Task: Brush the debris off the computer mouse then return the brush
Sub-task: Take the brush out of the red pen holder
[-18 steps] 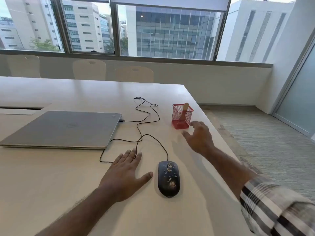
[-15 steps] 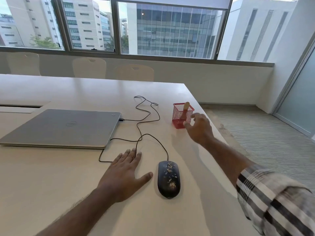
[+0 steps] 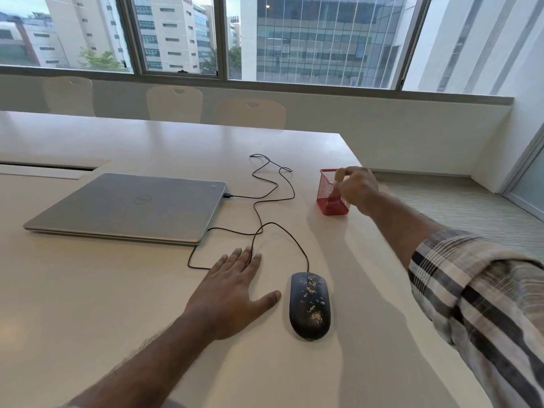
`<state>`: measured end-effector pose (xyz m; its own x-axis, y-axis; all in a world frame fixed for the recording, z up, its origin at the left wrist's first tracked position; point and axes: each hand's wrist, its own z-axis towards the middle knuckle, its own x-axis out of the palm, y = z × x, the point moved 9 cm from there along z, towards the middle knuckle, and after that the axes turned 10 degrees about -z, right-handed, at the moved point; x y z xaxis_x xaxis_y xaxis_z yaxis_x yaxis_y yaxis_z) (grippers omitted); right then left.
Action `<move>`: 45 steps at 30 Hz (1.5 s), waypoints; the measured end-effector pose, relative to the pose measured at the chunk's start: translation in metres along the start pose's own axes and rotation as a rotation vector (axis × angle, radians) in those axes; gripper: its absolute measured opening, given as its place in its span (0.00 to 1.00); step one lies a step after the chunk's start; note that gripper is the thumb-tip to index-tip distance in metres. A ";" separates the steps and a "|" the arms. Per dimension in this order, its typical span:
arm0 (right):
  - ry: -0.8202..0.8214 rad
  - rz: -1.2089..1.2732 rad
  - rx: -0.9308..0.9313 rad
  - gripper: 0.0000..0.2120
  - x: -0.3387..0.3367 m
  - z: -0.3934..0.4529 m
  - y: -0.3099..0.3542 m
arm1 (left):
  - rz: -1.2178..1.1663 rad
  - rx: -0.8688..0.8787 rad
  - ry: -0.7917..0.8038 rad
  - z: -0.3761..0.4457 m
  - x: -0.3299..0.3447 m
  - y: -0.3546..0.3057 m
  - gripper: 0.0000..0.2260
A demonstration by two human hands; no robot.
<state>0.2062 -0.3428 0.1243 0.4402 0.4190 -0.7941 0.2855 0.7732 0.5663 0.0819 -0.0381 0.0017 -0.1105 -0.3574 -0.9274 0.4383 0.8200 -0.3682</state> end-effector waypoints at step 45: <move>-0.298 0.811 0.002 0.10 -0.054 -0.160 -0.031 | 0.036 0.038 -0.003 0.003 0.001 -0.001 0.42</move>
<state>0.0370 -0.3129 0.1141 0.7132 0.6989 -0.0533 -0.2121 0.2877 0.9339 0.0834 -0.0408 0.0013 -0.0908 -0.3292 -0.9399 0.4755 0.8149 -0.3314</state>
